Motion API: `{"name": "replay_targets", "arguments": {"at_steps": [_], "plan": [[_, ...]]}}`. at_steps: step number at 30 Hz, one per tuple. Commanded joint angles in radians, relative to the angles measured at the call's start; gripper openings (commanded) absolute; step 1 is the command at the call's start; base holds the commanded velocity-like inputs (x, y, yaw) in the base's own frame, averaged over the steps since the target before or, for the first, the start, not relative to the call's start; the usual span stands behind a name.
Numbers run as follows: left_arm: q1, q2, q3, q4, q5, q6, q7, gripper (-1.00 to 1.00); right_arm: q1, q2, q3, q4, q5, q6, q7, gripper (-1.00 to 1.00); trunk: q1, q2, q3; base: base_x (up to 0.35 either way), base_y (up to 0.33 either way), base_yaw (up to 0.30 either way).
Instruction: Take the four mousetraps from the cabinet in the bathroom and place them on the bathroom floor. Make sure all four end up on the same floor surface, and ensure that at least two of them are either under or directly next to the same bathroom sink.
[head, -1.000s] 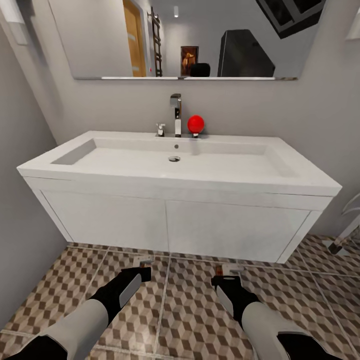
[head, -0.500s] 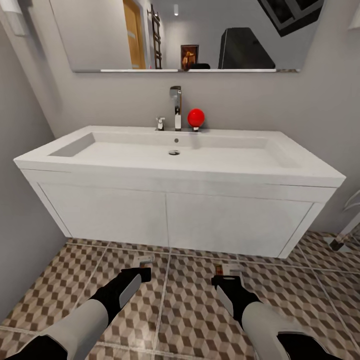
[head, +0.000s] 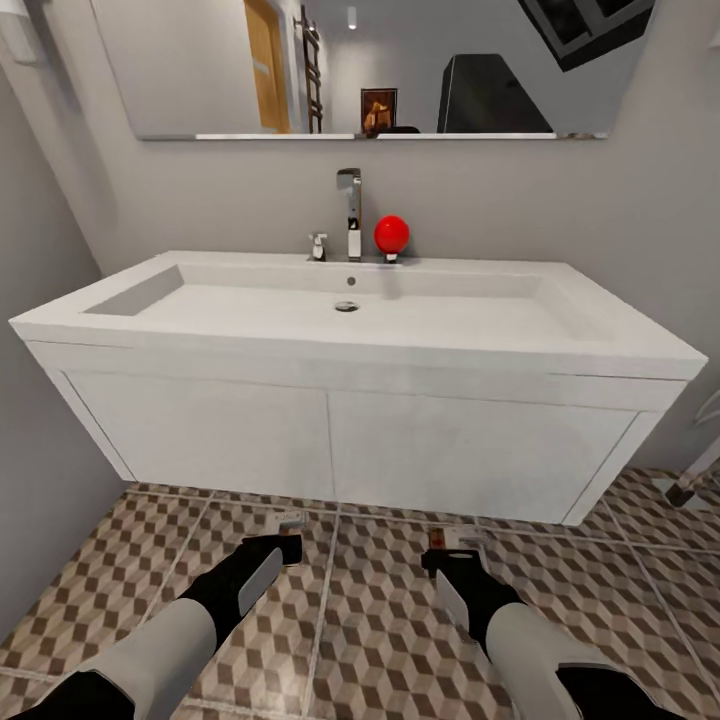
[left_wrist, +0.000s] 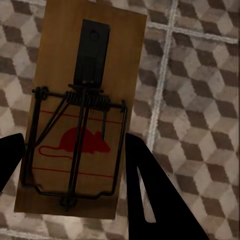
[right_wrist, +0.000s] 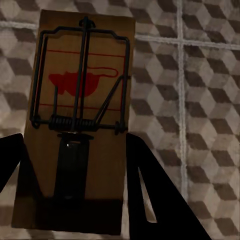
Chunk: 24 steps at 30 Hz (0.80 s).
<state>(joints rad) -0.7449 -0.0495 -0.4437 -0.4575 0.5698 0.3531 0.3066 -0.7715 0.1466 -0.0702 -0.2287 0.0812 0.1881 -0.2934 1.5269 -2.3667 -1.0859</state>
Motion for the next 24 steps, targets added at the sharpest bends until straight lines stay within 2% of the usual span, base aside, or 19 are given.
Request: {"name": "replay_targets", "arguments": {"at_steps": [1,2,6,24], "plan": [[-0.001,0.001,-0.008,-0.003,0.01,0.0,0.009,-1.0,0.0,0.0,-0.008,0.001,0.006,0.006,0.04,-1.0,0.0,0.0,-0.001,0.131,-0.029,0.0],[-0.001,0.002,-0.009,-0.004,0.01,-0.002,0.008,-1.0,0.0,0.0,-0.008,0.004,0.003,0.006,0.071,-1.0,0.0,0.0,-0.001,0.067,-0.015,0.0],[-0.001,-0.001,-0.01,-0.002,0.01,-0.003,0.007,-1.0,0.002,0.0,-0.011,0.011,-0.006,0.008,0.106,-1.0,0.0,0.0,-0.001,0.02,-0.004,0.0],[0.001,-0.012,-0.012,0.035,0.006,-0.003,0.01,-1.0,0.006,-0.002,-0.023,0.042,-0.012,0.011,0.102,-1.0,0.0,0.0,-0.001,0.0,0.0,0.0]]}}
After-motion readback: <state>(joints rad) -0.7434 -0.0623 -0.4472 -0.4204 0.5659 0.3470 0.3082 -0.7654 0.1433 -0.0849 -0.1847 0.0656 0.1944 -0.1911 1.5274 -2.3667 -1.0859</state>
